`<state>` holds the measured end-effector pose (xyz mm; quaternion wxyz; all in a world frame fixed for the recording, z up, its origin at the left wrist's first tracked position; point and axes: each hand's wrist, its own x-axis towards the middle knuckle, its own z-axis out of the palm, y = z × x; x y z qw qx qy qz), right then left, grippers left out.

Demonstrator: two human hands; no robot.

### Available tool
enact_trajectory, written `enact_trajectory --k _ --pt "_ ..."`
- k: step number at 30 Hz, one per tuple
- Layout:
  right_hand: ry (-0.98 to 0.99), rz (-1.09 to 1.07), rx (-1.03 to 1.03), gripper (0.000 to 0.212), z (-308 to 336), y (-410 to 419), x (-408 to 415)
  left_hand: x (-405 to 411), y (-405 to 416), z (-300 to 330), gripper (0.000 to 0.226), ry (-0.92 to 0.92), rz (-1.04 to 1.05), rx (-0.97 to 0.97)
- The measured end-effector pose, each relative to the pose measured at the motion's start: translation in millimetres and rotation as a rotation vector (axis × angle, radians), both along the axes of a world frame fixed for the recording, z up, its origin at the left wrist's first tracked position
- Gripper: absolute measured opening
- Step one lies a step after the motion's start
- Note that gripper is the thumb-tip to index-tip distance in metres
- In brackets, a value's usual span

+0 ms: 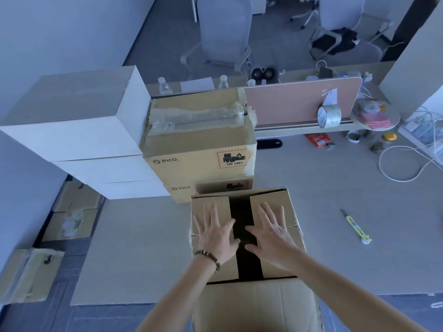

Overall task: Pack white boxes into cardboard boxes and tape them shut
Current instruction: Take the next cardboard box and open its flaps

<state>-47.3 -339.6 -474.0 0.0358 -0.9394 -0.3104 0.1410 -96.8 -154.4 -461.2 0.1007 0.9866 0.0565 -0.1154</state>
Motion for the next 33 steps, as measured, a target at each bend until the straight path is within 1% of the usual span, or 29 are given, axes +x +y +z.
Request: enact_trajectory --k 3,6,9,12,16,19,23,27,30,33 --pt "0.003 -0.044 -0.062 0.055 3.2 -0.9 -9.6 -12.6 -12.4 -5.4 0.057 0.108 0.015 0.048" --pt "0.024 -0.101 -0.031 0.052 8.9 -5.0 -13.8 -19.6 -17.0 -2.1 0.060 0.141 0.046 0.076" --pt "0.050 -0.133 0.033 0.051 17.2 -9.6 -16.6 -22.1 -20.2 7.5 0.059 0.118 0.078 0.056" --pt "0.065 -0.127 0.048 0.051 28.2 -13.3 -21.2 -27.1 -21.6 18.0 0.058 0.088 0.091 0.059" --pt "0.046 -0.162 0.099 0.051 48.0 -15.3 -26.4 -32.2 -18.1 33.1 0.060 0.072 0.098 0.070" --pt "0.120 -0.224 0.163 0.054 63.0 -19.4 -28.2 -35.8 -16.3 52.7 0.060 0.027 0.152 0.005" --pt "0.183 -0.324 0.285 0.055 81.6 -32.2 -25.5 -46.2 -11.4 80.8 0.055 -0.015 0.267 -0.152" --pt "0.185 -0.456 0.403 0.062 103.8 -55.2 -20.7 -56.5 4.1 97.1 0.055 -0.061 0.330 -0.169" --pt "0.194 -0.546 0.394 0.071 110.9 -77.5 -8.6 -64.5 24.2 98.4 0.058 -0.086 0.393 -0.177" --pt "0.175 -0.583 0.335 0.071 108.2 -99.0 -0.4 -71.8 46.8 92.2 0.059 -0.096 0.464 -0.131"
